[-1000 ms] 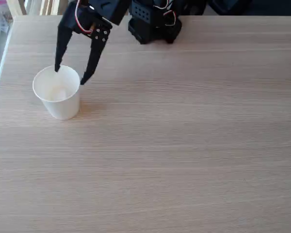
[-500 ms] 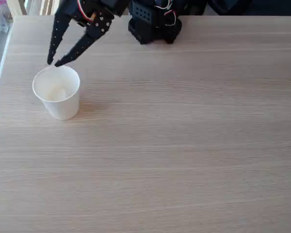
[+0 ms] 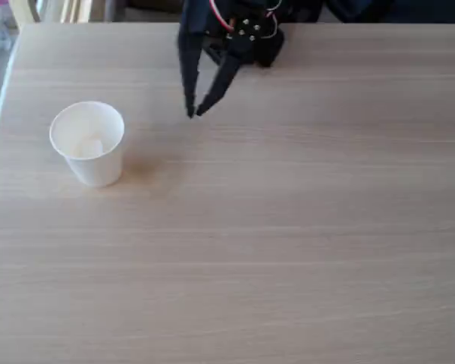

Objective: Grasp a block and put it in the bin.

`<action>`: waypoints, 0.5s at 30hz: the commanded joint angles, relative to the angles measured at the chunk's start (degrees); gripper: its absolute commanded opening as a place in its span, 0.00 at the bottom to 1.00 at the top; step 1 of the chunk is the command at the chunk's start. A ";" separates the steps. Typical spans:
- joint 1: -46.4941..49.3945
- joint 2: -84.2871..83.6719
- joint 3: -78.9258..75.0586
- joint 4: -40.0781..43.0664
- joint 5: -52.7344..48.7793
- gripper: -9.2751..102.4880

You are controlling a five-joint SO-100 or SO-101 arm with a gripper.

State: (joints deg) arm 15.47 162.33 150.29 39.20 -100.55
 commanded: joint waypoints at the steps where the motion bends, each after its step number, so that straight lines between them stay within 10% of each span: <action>1: -6.94 7.38 3.25 5.80 5.71 0.08; 15: -21.01 25.84 23.12 31.46 11.25 0.08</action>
State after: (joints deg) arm -4.13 186.42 171.83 67.76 -89.65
